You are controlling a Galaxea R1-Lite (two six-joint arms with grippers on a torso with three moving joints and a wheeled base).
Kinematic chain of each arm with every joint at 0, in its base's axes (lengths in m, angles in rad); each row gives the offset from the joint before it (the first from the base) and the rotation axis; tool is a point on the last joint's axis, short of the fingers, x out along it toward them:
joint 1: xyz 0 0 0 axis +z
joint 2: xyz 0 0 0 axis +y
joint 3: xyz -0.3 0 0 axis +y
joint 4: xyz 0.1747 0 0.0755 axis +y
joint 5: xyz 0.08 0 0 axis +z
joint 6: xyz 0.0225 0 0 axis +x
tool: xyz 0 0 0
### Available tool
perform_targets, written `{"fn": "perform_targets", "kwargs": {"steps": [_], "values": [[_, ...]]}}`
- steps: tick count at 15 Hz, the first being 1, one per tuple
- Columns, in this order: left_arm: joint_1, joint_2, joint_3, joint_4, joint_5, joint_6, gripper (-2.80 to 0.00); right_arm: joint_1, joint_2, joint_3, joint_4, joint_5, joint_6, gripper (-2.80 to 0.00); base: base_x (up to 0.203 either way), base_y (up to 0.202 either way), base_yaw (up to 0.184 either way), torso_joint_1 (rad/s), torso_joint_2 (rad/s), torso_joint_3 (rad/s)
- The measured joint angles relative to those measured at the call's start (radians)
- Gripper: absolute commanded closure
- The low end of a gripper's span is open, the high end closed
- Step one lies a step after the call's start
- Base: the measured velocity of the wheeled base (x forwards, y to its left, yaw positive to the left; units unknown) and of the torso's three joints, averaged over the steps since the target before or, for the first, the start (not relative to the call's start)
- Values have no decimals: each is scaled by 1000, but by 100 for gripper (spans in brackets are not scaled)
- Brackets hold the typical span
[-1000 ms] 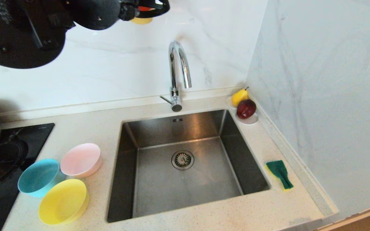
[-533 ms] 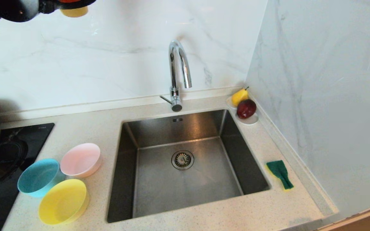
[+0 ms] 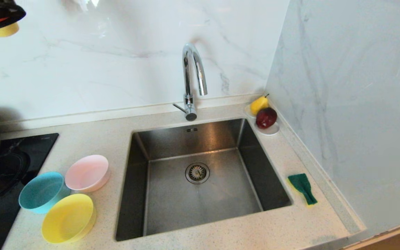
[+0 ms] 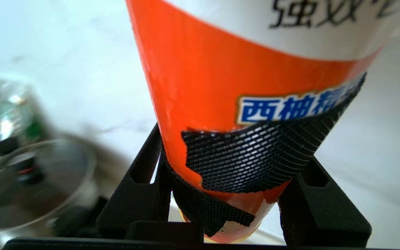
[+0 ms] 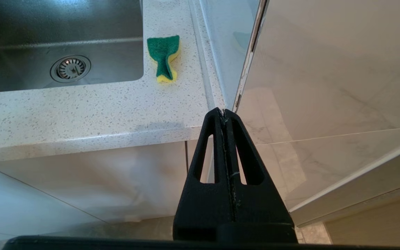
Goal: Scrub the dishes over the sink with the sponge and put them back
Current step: Place the dish soap on the table
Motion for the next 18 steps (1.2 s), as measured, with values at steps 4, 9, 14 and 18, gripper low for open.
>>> {"fn": "perform_targets", "kwargs": {"steps": [4,9,14,18], "values": [[206,-9,148,1,-113,-108,0,0,0,0,0,0,0,0,0,0,0,0,0,0],[288,48,355,-109,-48,-122,0,0,0,0,0,0,0,0,0,0,0,0,0,0],[274,197,536,-503,46,-89,0,0,0,0,0,0,0,0,0,0,0,0,0,0],[270,327,549,-615,59,-96,0,0,0,0,0,0,0,0,0,0,0,0,0,0]]}}
